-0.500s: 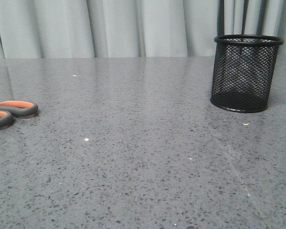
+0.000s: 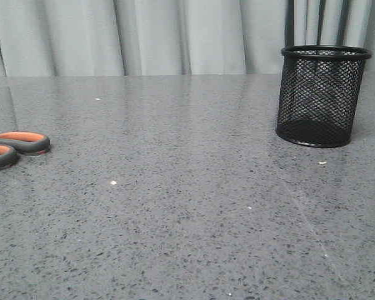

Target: Put scissors into bucket

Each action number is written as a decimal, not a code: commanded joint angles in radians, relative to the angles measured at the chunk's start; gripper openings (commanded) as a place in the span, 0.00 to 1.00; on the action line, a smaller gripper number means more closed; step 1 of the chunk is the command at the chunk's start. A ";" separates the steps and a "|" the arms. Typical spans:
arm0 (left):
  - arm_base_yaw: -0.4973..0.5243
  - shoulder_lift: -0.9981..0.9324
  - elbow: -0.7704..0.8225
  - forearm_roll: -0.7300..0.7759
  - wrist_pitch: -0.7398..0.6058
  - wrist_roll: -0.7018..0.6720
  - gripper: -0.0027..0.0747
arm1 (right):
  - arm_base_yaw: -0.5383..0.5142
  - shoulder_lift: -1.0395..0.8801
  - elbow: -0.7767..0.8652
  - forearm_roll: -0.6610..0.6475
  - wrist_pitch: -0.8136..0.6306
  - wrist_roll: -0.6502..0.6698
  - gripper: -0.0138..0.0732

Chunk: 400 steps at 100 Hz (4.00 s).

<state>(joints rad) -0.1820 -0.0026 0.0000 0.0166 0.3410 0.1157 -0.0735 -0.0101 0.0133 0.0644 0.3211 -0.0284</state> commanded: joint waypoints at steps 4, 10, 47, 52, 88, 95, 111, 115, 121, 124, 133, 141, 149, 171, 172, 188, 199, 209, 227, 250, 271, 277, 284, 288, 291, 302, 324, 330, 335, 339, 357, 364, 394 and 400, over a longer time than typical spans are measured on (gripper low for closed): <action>0.002 -0.026 0.040 -0.010 -0.036 -0.013 0.01 | 0.001 -0.024 0.006 0.003 -0.028 -0.003 0.10; 0.002 -0.026 0.040 -0.010 -0.036 -0.013 0.01 | 0.001 -0.024 0.006 0.003 -0.028 -0.003 0.10; 0.002 -0.026 0.040 0.010 -0.040 -0.013 0.01 | 0.001 -0.024 0.006 -0.002 -0.102 -0.003 0.10; 0.002 -0.026 0.040 0.000 -0.045 -0.013 0.01 | 0.001 -0.024 0.006 0.003 -0.139 -0.003 0.10; 0.002 -0.026 0.040 -0.620 -0.394 -0.021 0.01 | 0.001 -0.022 0.006 0.457 -0.363 -0.003 0.10; 0.002 -0.026 0.040 -0.771 -0.432 -0.021 0.01 | 0.001 -0.022 0.004 0.474 -0.394 -0.003 0.10; -0.002 -0.026 0.010 -0.909 -0.437 -0.021 0.01 | 0.003 -0.022 -0.050 0.471 -0.399 -0.003 0.10; -0.004 -0.024 -0.010 -0.878 -0.425 -0.021 0.01 | 0.005 -0.022 -0.082 0.453 -0.373 -0.003 0.10; -0.008 -0.011 -0.056 -0.790 -0.395 -0.021 0.01 | 0.009 -0.007 -0.133 0.406 -0.321 -0.003 0.10; -0.010 0.001 -0.079 -0.741 -0.379 -0.021 0.01 | 0.012 0.004 -0.169 0.376 -0.295 -0.003 0.10; -0.014 0.067 -0.166 -0.578 -0.313 -0.021 0.01 | 0.033 0.058 -0.268 0.281 -0.186 -0.003 0.10; -0.020 0.168 -0.244 -0.449 -0.245 -0.021 0.01 | 0.058 0.129 -0.348 0.222 -0.078 -0.003 0.10; -0.036 0.280 -0.334 -0.325 -0.178 -0.019 0.01 | 0.085 0.197 -0.421 0.191 0.036 -0.005 0.10; -0.090 0.583 -0.576 -0.152 -0.054 0.095 0.15 | 0.131 0.331 -0.567 0.191 0.194 -0.146 0.10; -0.093 0.591 -0.591 -0.150 -0.051 0.102 0.17 | 0.131 0.336 -0.570 0.191 0.197 -0.155 0.10; -0.121 0.762 -0.735 -0.141 0.005 0.323 0.49 | 0.138 0.363 -0.619 0.195 0.243 -0.245 0.11; -0.123 0.871 -0.825 -0.100 0.103 0.483 0.52 | 0.138 0.365 -0.631 0.195 0.260 -0.276 0.11; -0.123 0.975 -0.920 -0.029 0.258 0.610 0.52 | 0.138 0.365 -0.633 0.195 0.269 -0.282 0.19; -0.123 1.116 -1.031 0.041 0.423 0.800 0.52 | 0.138 0.365 -0.633 0.196 0.255 -0.282 0.56; -0.123 1.211 -1.106 0.054 0.589 0.985 0.51 | 0.138 0.365 -0.633 0.196 0.214 -0.282 0.70; -0.123 1.254 -1.106 0.159 0.601 1.012 0.50 | 0.160 0.365 -0.633 0.196 0.201 -0.282 0.70; -0.123 1.254 -1.106 0.147 0.590 1.008 0.51 | 0.168 0.365 -0.633 0.196 0.196 -0.282 0.70; -0.123 1.265 -1.106 0.147 0.592 1.033 0.51 | 0.175 0.365 -0.633 0.196 0.191 -0.282 0.70; -0.120 1.281 -1.106 0.138 0.597 1.055 0.51 | 0.176 0.365 -0.633 0.196 0.183 -0.282 0.70; -0.118 1.292 -1.106 0.123 0.610 1.076 0.51 | 0.176 0.365 -0.633 0.196 0.178 -0.282 0.70; -0.118 1.352 -1.108 0.048 0.644 1.207 0.51 | 0.176 0.365 -0.633 0.196 0.170 -0.282 0.70; -0.090 1.460 -1.112 0.003 0.656 1.266 0.51 | 0.200 0.365 -0.633 0.196 0.172 -0.282 0.70; -0.062 1.478 -1.119 -0.001 0.666 1.266 0.51 | 0.209 0.365 -0.633 0.196 0.172 -0.282 0.70; -0.036 1.482 -1.129 -0.004 0.666 1.266 0.51 | 0.213 0.365 -0.633 0.196 0.172 -0.282 0.70; -0.018 1.482 -1.138 -0.017 0.659 1.266 0.51 | 0.213 0.365 -0.633 0.196 0.172 -0.282 0.70; 0.049 1.482 -1.189 -0.147 0.649 1.362 0.51 | 0.213 0.365 -0.633 0.196 0.172 -0.282 0.70; 0.050 1.484 -1.191 -0.174 0.649 1.404 0.51 | 0.213 0.365 -0.633 0.196 0.172 -0.282 0.70; 0.050 1.563 -1.191 -0.155 0.673 1.441 0.51 | 0.213 0.365 -0.633 0.197 0.195 -0.282 0.70; 0.050 1.575 -1.191 -0.153 0.673 1.447 0.51 | 0.213 0.365 -0.633 0.197 0.207 -0.282 0.70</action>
<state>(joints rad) -0.1342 1.5859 -1.1657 -0.1267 1.0270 1.5531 0.1359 0.3378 -0.5874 0.2573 0.5820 -0.3036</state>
